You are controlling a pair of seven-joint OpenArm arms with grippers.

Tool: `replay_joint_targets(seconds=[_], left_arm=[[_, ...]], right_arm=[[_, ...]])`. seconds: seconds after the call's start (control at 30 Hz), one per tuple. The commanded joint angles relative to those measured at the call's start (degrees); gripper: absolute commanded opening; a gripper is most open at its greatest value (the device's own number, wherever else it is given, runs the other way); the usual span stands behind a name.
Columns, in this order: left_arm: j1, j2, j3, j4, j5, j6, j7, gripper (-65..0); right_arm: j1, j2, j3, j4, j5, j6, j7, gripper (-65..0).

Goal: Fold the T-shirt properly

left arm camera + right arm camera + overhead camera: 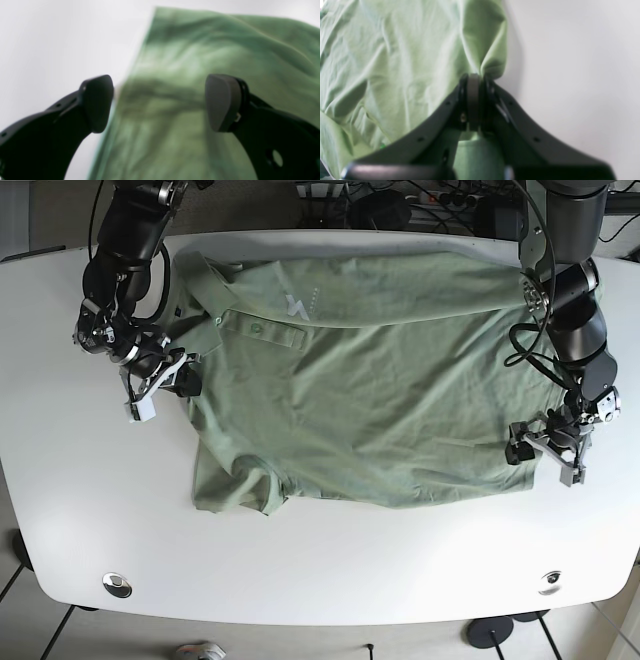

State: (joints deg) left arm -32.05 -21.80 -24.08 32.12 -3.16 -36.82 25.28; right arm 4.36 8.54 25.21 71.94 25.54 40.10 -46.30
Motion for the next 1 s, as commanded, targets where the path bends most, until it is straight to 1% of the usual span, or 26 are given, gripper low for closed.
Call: replay_joint_targets(seconds=[0.03,0.07,0.1,0.13,0.23,0.27,0.33,0.4,0.47,0.53,0.57,0.67,0.7,0.77,0.8,0.87,0.9,0.93,1.0], left_arm=[[-1.05,0.31,3.37,0.28,-0.23,-3.18,4.48,-13.8],[-1.05,1.27,4.95,0.63,-0.23,-3.18,5.45,-18.9],[-1.05,1.89,6.1,0.72,-0.23,-3.18,5.8,-25.8],[-1.05,1.98,6.8,0.72,-0.23,-3.18,5.54,-38.1],[-1.05,1.98,6.8,0.72,-0.23,-3.18,5.36,-59.7],[-1.05,1.98,6.8,0.8,-0.23,-3.18,5.27,-65.0],[-1.05,1.98,6.8,0.98,-0.23,-3.18,4.92,-65.0],[-0.61,1.98,5.57,4.94,-0.31,-3.18,5.27,-65.0],[4.05,2.15,3.37,16.28,-0.14,-3.18,9.67,-65.0],[5.81,3.03,3.81,25.24,-0.14,-3.18,12.74,-65.0],[5.9,4.18,4.6,28.23,-0.14,-3.18,13.71,-65.0],[5.46,5.49,6.98,34.83,0.04,-3.18,17.4,-65.0],[5.2,5.93,7.5,36.41,-0.14,-3.18,18.11,-65.0],[3.35,8.57,8.82,39.93,0.21,-3.18,19.69,-65.0],[2.73,9.36,8.91,41.6,0.21,-3.18,21.27,-65.0],[-0.52,11.74,8.91,45.2,0.21,-3.18,24.61,-65.0],[-2.01,12.53,9.0,45.64,0.21,-3.18,25.23,-65.0],[-3.68,12.97,9.0,45.82,0.21,-3.18,25.84,-65.0],[-7.55,12.97,9.0,45.82,0.21,-3.18,26.55,-65.0]], right_arm=[[0.69,0.39,-0.03,0.54,-0.88,-0.1,-0.69,-63.1],[0.69,0.39,-0.03,0.54,-0.88,-0.1,-0.69,-63.1],[0.69,0.39,-0.03,0.54,-0.88,-0.1,-0.69,-63.1],[0.69,0.39,-0.03,0.63,-0.88,-0.1,-0.69,-63.1],[0.61,0.39,-0.03,2.12,-0.88,-0.1,-0.69,-63.1],[0.34,0.39,-0.03,3.09,-0.88,-0.1,-0.69,-63.1],[0.17,0.3,-0.03,4.85,-0.88,-0.1,-0.69,-63.1],[-0.54,0.3,-0.03,6.17,-0.88,-0.1,-0.69,-63.1],[-1.5,0.56,0.06,10.21,-0.7,-0.1,-1.12,-63.1],[-2.65,1.44,0.15,13.99,-0.79,-0.1,-1.12,-63.1],[-3.09,2.41,0.06,15.49,-0.62,-0.1,-1.21,-63.1],[-1.68,3.73,-0.03,19.97,-0.88,-0.1,-2.18,-63.1],[0.17,4.78,-0.03,20.23,-0.88,-0.1,-3.5,-63.1],[4.04,6.54,-0.03,19.71,-0.88,-0.1,-5.87,-63.1],[6.15,7.25,-0.03,19.62,-0.88,-0.1,-6.84,-63.1],[13.62,9.53,-0.29,18.48,-0.88,-0.1,-8.51,-63.1],[16.96,10.32,-1.61,16.54,-0.88,-0.1,-9.21,-63.1],[20.56,11.82,-3.54,14.61,-0.88,-0.1,-9.74,-63.1],[27.07,13.84,-6.62,11.18,-0.88,-0.1,-9.92,-63.1]])
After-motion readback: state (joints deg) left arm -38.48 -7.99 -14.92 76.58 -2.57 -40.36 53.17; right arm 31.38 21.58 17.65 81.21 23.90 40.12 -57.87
